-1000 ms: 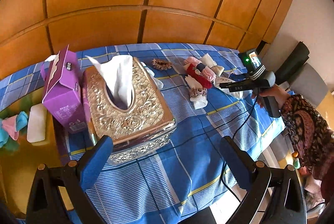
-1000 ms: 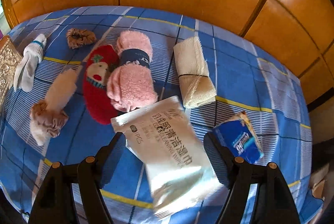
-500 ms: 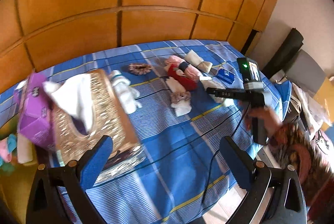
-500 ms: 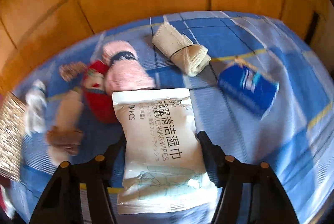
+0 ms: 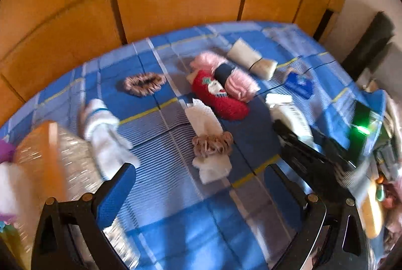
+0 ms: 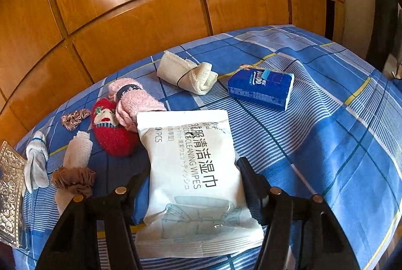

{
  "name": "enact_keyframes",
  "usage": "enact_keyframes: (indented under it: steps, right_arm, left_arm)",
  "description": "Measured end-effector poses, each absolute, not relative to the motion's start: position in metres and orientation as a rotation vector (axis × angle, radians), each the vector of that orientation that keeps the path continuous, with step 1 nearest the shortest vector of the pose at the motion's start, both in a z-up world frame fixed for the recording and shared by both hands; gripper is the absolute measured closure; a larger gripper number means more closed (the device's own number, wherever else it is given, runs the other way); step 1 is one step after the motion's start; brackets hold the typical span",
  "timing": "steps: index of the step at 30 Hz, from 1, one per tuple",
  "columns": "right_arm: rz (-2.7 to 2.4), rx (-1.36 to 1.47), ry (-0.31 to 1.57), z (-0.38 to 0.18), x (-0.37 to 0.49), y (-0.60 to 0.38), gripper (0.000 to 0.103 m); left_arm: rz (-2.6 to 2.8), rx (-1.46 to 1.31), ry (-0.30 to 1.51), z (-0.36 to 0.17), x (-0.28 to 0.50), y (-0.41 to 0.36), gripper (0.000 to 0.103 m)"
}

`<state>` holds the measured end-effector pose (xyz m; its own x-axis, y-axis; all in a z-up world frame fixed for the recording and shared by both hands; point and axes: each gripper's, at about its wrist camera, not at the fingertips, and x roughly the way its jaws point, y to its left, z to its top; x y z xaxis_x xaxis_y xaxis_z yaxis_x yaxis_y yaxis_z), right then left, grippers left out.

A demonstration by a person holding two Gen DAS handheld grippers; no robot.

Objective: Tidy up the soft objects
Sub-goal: 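Grasp the white mesh sponge with scrunchie using the left tool while the right tool grasps the wipes bag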

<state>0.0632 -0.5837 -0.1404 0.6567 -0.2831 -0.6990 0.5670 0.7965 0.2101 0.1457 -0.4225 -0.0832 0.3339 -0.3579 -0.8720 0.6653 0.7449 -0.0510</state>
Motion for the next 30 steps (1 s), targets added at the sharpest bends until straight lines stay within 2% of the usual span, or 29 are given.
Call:
enact_keyframes:
  steps: [2,3,4,5,9,11,14,16,25,30]
  right_arm:
    - [-0.5,0.439,0.694,-0.139,0.064,-0.584,0.039]
    - [-0.499,0.443,0.687,-0.14,0.062,-0.584,0.039]
    - [-0.498,0.449,0.68,-0.14,0.061,-0.584,0.039]
    - [-0.497,0.454,0.676,-0.141,0.062,-0.586,0.039]
    - [-0.492,0.467,0.664,-0.141,0.06,-0.587,0.039]
    - [-0.495,0.466,0.661,-0.142,0.06,-0.587,0.039]
    - [-0.496,0.467,0.658,-0.142,0.06,-0.588,0.039]
    - [-0.498,0.465,0.656,-0.143,0.061,-0.587,0.039]
    - [-0.516,0.442,0.662,-0.142,0.062,-0.584,0.039]
    - [-0.527,0.428,0.671,-0.142,0.064,-0.583,0.039]
  left_arm:
    - [-0.661,0.384,1.054,-0.103,0.156,-0.44,0.004]
    - [-0.648,0.4,1.065,-0.111,0.16,-0.446,0.009]
    - [-0.639,0.409,1.071,-0.117,0.163,-0.45,0.018]
    - [-0.641,0.413,1.079,-0.124,0.166,-0.455,0.021]
    - [-0.644,0.436,1.073,-0.141,0.171,-0.466,0.026]
    - [-0.665,0.459,1.043,-0.146,0.169,-0.469,0.041]
    - [-0.689,0.5,1.016,-0.152,0.165,-0.47,0.056]
    - [-0.698,0.47,1.021,-0.151,0.166,-0.464,0.061]
    - [-0.763,0.297,1.007,-0.119,0.146,-0.419,0.064]
    - [-0.905,0.238,0.908,-0.081,0.111,-0.387,0.064]
